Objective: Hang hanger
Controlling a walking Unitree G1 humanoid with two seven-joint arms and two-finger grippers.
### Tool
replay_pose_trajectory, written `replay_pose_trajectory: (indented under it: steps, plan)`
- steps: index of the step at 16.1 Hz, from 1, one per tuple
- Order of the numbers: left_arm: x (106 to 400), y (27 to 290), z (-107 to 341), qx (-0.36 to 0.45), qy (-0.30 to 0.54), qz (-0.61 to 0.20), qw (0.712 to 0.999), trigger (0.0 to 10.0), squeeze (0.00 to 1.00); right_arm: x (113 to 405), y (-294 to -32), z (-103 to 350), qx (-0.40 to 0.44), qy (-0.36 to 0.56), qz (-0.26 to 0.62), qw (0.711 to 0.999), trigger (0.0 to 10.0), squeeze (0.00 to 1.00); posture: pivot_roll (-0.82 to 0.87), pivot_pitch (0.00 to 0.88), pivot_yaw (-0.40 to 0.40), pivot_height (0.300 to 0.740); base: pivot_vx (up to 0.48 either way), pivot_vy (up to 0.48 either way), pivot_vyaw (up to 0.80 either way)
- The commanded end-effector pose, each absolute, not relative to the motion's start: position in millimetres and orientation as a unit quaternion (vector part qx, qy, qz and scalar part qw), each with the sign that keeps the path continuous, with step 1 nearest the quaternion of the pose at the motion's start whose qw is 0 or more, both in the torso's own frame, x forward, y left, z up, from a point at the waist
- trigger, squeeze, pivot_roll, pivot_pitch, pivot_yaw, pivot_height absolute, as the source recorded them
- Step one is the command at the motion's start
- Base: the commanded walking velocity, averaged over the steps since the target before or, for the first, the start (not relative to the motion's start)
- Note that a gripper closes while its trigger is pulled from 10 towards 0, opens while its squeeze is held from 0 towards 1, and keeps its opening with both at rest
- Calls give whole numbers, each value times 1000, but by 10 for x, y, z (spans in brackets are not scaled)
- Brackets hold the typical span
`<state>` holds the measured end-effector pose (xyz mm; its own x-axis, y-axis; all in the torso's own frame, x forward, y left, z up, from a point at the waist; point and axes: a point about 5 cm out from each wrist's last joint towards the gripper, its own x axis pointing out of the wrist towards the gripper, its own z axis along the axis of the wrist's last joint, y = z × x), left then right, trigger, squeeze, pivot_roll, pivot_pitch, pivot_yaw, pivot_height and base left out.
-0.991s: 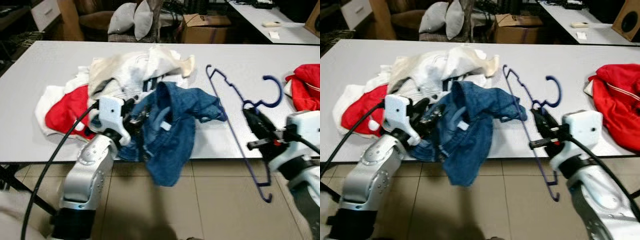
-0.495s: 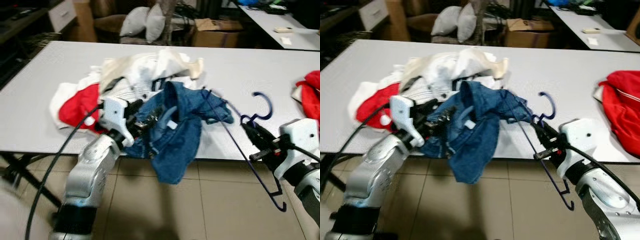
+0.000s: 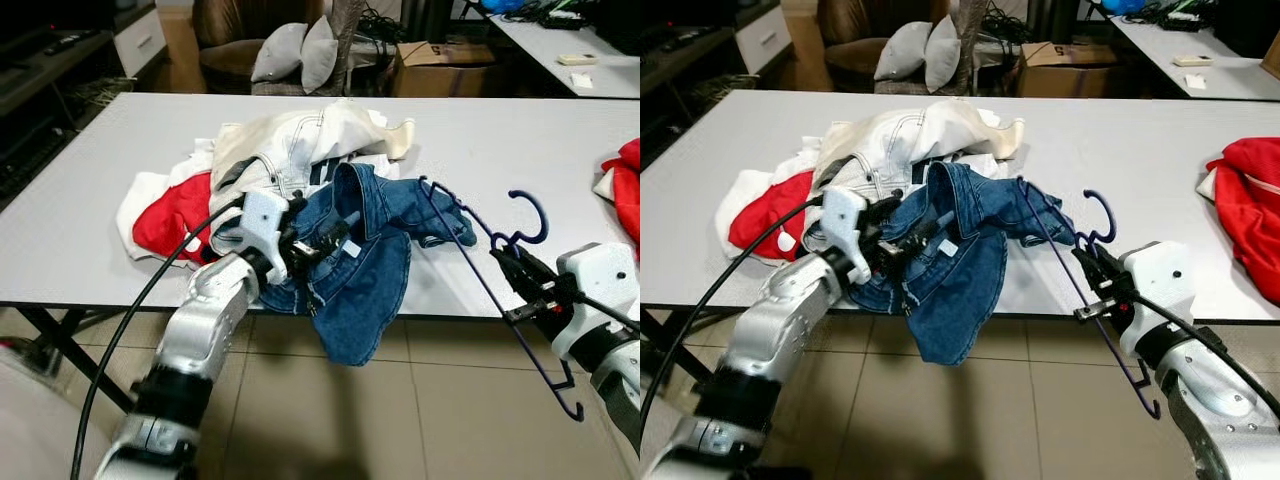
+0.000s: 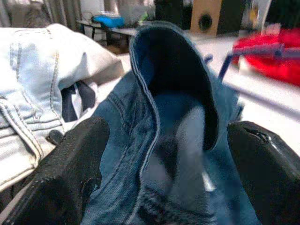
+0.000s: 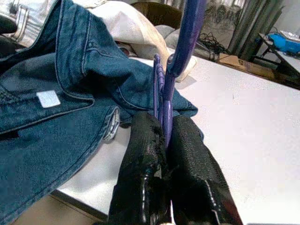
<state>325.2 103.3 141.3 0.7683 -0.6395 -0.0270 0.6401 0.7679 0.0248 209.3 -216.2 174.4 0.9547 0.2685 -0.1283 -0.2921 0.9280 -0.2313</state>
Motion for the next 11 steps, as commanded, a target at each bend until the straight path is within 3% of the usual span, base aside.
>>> replay_pose_trajectory:
  steps: [1, 2, 3, 5, 11]
  plan:
    - [3280, 1040, 1383, 49, 14, -338, 940, 10000, 0, 2094, -2153, 1731, -135, 47, 150, 978, 10000, 0, -164, 0, 70, 740, 0, 0, 0]
    - [3321, 1066, 1354, 77, 15, -324, 943, 10000, 0, 2096, -2139, 1737, -135, 44, 152, 978, 10000, 0, -162, 0, 67, 740, 0, 0, 0]
    - [3337, 1074, 1340, 88, 16, -322, 943, 4353, 0, 2103, -2132, 1737, -134, 43, 153, 978, 10000, 0, -162, 0, 67, 740, 0, 0, 0]
    - [3352, 1090, 1317, 94, 18, -314, 945, 0, 0, 2107, -2118, 1728, -135, 43, 158, 977, 10000, 0, -155, 0, 61, 740, 0, 0, 0]
    - [3417, 1086, 1332, 71, 7, -308, 949, 0, 0, 2102, -2109, 1727, -136, 40, 160, 977, 10000, 0, -158, 0, 64, 740, 0, 0, 0]
